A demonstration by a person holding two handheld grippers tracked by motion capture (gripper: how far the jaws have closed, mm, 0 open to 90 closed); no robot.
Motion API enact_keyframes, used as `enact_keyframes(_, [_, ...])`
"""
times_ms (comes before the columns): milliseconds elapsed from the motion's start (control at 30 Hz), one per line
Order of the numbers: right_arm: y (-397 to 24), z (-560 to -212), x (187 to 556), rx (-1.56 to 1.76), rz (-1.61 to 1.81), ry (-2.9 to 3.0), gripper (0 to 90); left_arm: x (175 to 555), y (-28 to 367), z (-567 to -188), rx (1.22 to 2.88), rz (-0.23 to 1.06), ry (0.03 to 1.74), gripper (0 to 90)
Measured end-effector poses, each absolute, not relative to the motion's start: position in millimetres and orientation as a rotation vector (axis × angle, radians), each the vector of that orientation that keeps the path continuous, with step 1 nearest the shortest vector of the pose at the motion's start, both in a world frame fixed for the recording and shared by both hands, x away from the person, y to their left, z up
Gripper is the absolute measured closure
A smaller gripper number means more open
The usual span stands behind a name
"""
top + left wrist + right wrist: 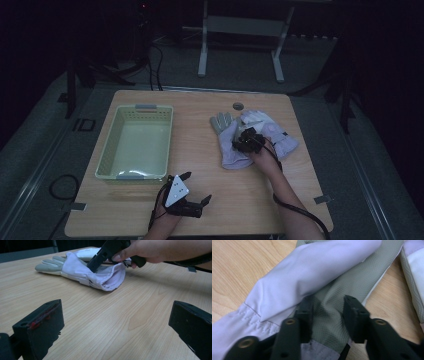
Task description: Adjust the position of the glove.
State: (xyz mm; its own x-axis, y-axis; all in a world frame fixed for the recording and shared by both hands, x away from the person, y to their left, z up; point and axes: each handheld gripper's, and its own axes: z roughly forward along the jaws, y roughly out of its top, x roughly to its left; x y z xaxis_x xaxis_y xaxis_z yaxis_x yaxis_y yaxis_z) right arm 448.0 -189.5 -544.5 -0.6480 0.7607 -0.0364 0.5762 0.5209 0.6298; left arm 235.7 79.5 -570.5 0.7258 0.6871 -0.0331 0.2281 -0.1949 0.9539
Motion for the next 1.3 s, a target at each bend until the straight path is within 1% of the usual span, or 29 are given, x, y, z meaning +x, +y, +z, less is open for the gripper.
enact_keyframes(133, [-183, -543, 446, 1.186, 0.839, 2.427, 78.3, 236, 79, -570, 1.76, 0.492, 0.727, 0.0])
enact_keyframes(233, [-176, -540, 443, 1.242, 0.843, 2.388, 82.0, 236, 79, -570, 1.759, 0.49, 0.728, 0.0])
enact_keyframes(267, [-175, -537, 441, 1.285, 0.872, 2.358, 84.9, 236, 79, -570, 1.759, 0.49, 0.728, 0.0])
enact_keyframes(333, [-173, -532, 437, 1.303, 0.921, 2.339, 86.4, 236, 79, -570, 1.76, 0.491, 0.727, 0.0])
enact_keyframes(600, [-176, -496, 415, 1.337, 1.077, 2.262, 87.4, 235, 79, -571, 1.756, 0.494, 0.731, 0.0])
enact_keyframes(667, [-178, -492, 411, 1.348, 1.11, 2.249, 87.4, 236, 79, -570, 1.757, 0.497, 0.732, 0.0])
enact_keyframes(700, [-181, -483, 403, 1.35, 1.158, 2.235, 87.4, 236, 80, -570, 1.757, 0.503, 0.728, 0.0])
enact_keyframes(800, [-181, -470, 390, 1.325, 1.195, 2.216, 87.4, 236, 80, -570, 1.756, 0.504, 0.731, 0.0])
enact_keyframes(933, [-181, -460, 371, 1.304, 1.211, 2.19, 87.4, 235, 79, -570, 1.753, 0.505, 0.731, 0.0])
enact_keyframes(1067, [-182, -462, 359, 1.314, 1.223, 2.186, 87.3, 235, 79, -570, 1.757, 0.508, 0.73, 0.0])
enact_keyframes(1133, [-180, -479, 351, 1.338, 1.202, 2.204, 87.3, 235, 79, -570, 1.757, 0.509, 0.728, 0.0])
enact_keyframes(1200, [-177, -492, 351, 1.34, 1.187, 2.243, 87.3, 235, 79, -570, 1.756, 0.509, 0.728, 0.0])
enact_keyframes(1233, [-177, -492, 351, 1.34, 1.187, 2.243, 87.3, 235, 79, -570, 1.756, 0.509, 0.728, 0.0])
enact_keyframes(1300, [-174, -509, 352, 1.363, 1.157, 2.287, 87.3, 235, 79, -570, 1.759, 0.509, 0.728, 0.0])
